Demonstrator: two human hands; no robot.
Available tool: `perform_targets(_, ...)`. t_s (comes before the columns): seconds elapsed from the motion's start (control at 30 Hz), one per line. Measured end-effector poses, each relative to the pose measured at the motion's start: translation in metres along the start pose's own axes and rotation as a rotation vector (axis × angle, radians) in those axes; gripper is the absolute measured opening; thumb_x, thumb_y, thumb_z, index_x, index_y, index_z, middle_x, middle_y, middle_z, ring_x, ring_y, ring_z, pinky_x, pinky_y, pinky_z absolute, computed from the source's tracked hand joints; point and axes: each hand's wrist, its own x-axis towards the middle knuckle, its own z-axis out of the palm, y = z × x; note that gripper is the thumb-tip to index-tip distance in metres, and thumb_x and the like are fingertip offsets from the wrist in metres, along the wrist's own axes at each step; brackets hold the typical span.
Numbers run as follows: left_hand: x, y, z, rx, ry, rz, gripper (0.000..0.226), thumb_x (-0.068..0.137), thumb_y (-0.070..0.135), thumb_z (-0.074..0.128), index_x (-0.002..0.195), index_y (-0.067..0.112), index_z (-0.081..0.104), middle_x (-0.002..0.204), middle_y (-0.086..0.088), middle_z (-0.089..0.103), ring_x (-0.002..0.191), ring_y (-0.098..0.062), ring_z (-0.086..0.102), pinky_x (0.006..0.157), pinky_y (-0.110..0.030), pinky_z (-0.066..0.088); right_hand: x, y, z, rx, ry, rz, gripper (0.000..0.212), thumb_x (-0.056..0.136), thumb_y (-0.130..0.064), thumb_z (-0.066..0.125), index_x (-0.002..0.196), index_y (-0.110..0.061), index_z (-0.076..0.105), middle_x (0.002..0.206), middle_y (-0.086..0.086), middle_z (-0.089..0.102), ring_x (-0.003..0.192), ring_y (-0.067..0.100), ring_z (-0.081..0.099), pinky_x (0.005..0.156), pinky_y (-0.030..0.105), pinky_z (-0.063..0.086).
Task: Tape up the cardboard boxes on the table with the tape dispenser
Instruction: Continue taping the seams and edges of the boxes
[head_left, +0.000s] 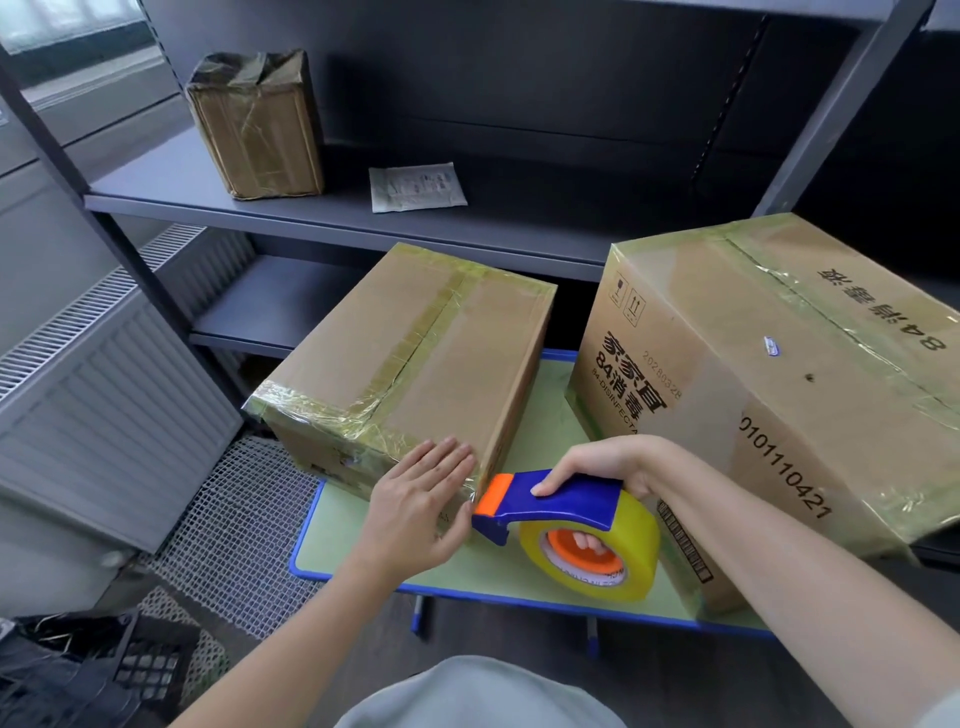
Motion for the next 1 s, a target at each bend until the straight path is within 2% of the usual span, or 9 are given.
perform_targets(0.2,0.003,0.003,0.0,0.03,0.008,-0.032,0.04,0.084,0.025,0.046,0.111,0.011,0.071,0.118,0.0,0.066,0.118,-0.017,0.057,0.107,-0.031,0.036,0.006,0.002,-0.001,0.037,-0.012,-0.018,0.037,0.084,-0.038,0.063,0.1,-0.005,0.06,0.087,0.009,0.066,0.072,0.018,0.065,0.069,0.029,0.053)
perform_targets(0.3,0.005,0.006,0.001,0.047,0.027,-0.045,0.04,0.084,0.027,0.046,0.109,0.011,0.072,0.116,-0.001,0.067,0.115,-0.017,0.059,0.104,-0.032,0.038,0.012,0.003,0.004,0.042,-0.002,0.024,0.035,0.088,-0.037,0.058,0.093,-0.002,0.06,0.074,0.011,0.067,0.061,0.019,0.066,0.062,0.028,0.056)
perform_targets(0.4,0.005,0.009,0.002,0.08,0.092,-0.047,0.041,0.082,0.031,0.047,0.107,0.01,0.073,0.112,-0.001,0.069,0.112,-0.016,0.062,0.103,-0.032,0.039,0.032,0.022,0.02,-0.076,0.089,0.112,0.031,0.092,-0.038,0.053,0.085,-0.008,0.059,0.057,0.005,0.066,0.049,0.014,0.063,0.06,0.026,0.052)
perform_targets(0.57,0.013,0.019,0.024,0.271,0.143,-0.116,0.044,0.083,0.039,0.052,0.104,0.006,0.072,0.109,-0.005,0.07,0.107,-0.022,0.065,0.097,-0.042,0.046,0.036,0.036,0.02,0.328,0.064,-0.025,0.037,0.09,-0.036,0.058,0.095,0.0,0.06,0.069,0.014,0.068,0.055,0.022,0.066,0.058,0.03,0.056)
perform_targets(0.77,0.015,0.02,0.043,0.394,0.216,-0.146,0.03,0.088,0.019,0.05,0.101,0.004,0.073,0.105,-0.008,0.072,0.102,-0.025,0.067,0.089,-0.045,0.053,0.026,0.032,0.022,0.355,0.102,-0.073,0.037,0.09,-0.035,0.059,0.101,0.0,0.057,0.072,0.015,0.069,0.057,0.022,0.066,0.06,0.03,0.056)
perform_targets(0.9,0.017,0.021,0.04,0.367,0.19,-0.136,0.031,0.087,0.02,0.051,0.099,0.004,0.074,0.104,-0.007,0.072,0.101,-0.023,0.067,0.088,-0.043,0.054,0.022,0.037,0.023,0.391,0.12,-0.099,0.037,0.09,-0.036,0.058,0.1,0.001,0.058,0.072,0.014,0.069,0.057,0.021,0.067,0.059,0.029,0.056)
perform_targets(1.0,0.013,0.019,0.027,0.231,0.145,-0.096,0.037,0.089,0.029,0.048,0.105,0.006,0.072,0.111,-0.005,0.07,0.108,-0.02,0.064,0.095,-0.038,0.05,0.015,0.037,0.024,0.408,0.133,-0.131,0.038,0.09,-0.036,0.058,0.098,0.001,0.059,0.072,0.014,0.069,0.058,0.02,0.067,0.059,0.029,0.056)
